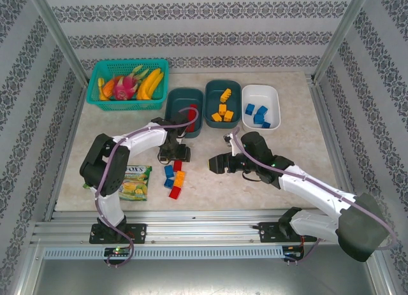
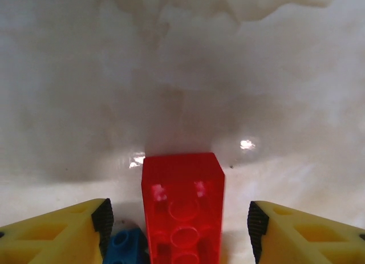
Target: Sort the legos into containers by color
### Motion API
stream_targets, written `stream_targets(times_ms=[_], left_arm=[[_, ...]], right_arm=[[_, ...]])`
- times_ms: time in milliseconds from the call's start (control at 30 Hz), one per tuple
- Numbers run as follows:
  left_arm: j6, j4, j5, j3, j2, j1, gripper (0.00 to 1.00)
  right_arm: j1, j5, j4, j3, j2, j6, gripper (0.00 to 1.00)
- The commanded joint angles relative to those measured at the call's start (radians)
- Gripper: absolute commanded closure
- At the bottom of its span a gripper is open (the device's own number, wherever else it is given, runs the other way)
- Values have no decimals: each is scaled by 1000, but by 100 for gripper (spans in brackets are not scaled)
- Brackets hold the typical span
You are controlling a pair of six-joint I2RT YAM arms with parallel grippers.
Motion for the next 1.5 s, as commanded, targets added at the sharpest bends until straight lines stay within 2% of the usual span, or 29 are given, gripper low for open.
stream_targets(times_ms=[0,100,233,333,500,700,933,1167,1467], left_arm=[[13,24,-28,9,25,-11,38],[15,31,-40,15,45,-14,43],[21,31,-72,30,60,-25,62],[22,31,-92,38,46,-33,68],[21,-30,-155,119,-16,-36,70],[54,-107,-196,362,-3,-17,70],[75,-116,-250,668,197,53,70],[113,-97,-330,1006,446,109,69],[106,-56,-374,1182,657,139,67]], right_arm=[[11,27,6,-7,-25,12,25],[14,32,7,-12,-33,20,25],[15,36,7,-18,-41,24,25],[15,42,6,-17,-46,26,25],[15,79,-1,21,-66,37,26],[-3,139,37,97,-46,74,25],[-66,162,201,156,53,200,25],[-118,146,264,233,153,263,25],[-163,104,246,253,174,264,25]])
